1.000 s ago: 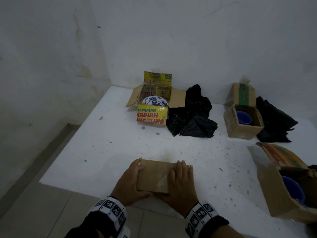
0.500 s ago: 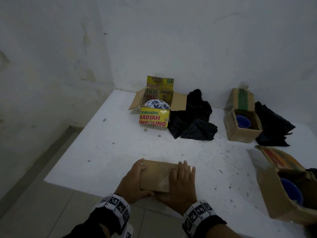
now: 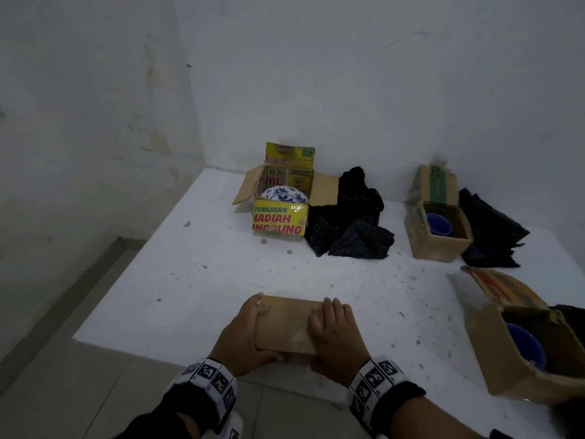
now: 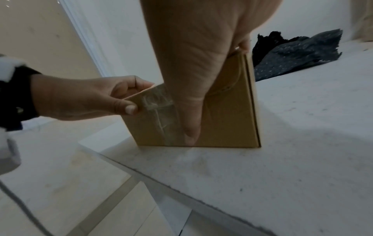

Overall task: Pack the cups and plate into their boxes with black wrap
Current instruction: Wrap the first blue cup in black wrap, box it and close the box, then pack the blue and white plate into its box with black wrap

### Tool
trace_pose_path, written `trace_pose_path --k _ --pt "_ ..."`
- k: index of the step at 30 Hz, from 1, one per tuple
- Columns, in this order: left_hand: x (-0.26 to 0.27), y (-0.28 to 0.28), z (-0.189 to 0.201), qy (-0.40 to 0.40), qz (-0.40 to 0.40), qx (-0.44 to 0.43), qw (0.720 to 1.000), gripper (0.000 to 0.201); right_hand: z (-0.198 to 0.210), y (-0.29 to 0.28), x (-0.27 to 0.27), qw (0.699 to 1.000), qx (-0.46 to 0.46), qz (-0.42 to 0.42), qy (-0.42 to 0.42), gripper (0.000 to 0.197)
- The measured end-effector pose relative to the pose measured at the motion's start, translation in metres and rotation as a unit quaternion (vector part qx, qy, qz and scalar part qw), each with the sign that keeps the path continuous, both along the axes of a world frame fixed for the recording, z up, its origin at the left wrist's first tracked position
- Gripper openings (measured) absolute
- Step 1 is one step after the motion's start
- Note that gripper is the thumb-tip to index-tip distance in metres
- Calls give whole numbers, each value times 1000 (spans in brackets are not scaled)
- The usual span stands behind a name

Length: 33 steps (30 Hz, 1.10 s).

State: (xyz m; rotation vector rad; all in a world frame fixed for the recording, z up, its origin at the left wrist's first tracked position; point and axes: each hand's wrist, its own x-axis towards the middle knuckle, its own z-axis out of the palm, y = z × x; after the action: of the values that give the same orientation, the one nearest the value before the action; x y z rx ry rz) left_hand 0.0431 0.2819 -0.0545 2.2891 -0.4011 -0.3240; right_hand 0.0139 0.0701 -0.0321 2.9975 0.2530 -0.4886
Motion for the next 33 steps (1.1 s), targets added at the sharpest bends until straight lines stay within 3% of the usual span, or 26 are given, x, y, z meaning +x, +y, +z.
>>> trace_pose_path --k 4,6,8,10,12,14,17,20,24,30,33 --pt "3 -3 7 16 2 -12 1000 122 11 -14 1 999 30 29 -8 108" --pt "9 -4 12 38 -6 -19 999 110 16 -20 4 996 53 62 -21 108" --pt "21 -4 21 46 -22 35 998 96 21 -27 8 992 80 91 -20 103" --pt "36 -6 36 54 -36 87 994 87 27 -35 16 988 121 95 -19 90" --pt "56 -14 51 53 -54 106 991 87 32 -43 28 979 195 66 1 63" --pt "76 -29 66 46 -72 102 991 72 38 -54 44 960 278 23 30 41" --pt "106 -62 83 22 -108 86 990 47 42 -78 73 942 335 -14 -1 30" --pt "137 -104 94 -7 -158 93 983 43 43 -109 109 942 321 -62 -81 33" --pt "176 -162 87 -32 -215 117 969 52 29 -148 159 925 307 -153 -164 54" --pt "208 -213 43 -56 -212 185 958 67 -15 -178 196 963 185 -153 -123 87" --pt "217 -224 24 -62 -193 224 953 69 -35 -178 200 974 142 -159 -79 87"
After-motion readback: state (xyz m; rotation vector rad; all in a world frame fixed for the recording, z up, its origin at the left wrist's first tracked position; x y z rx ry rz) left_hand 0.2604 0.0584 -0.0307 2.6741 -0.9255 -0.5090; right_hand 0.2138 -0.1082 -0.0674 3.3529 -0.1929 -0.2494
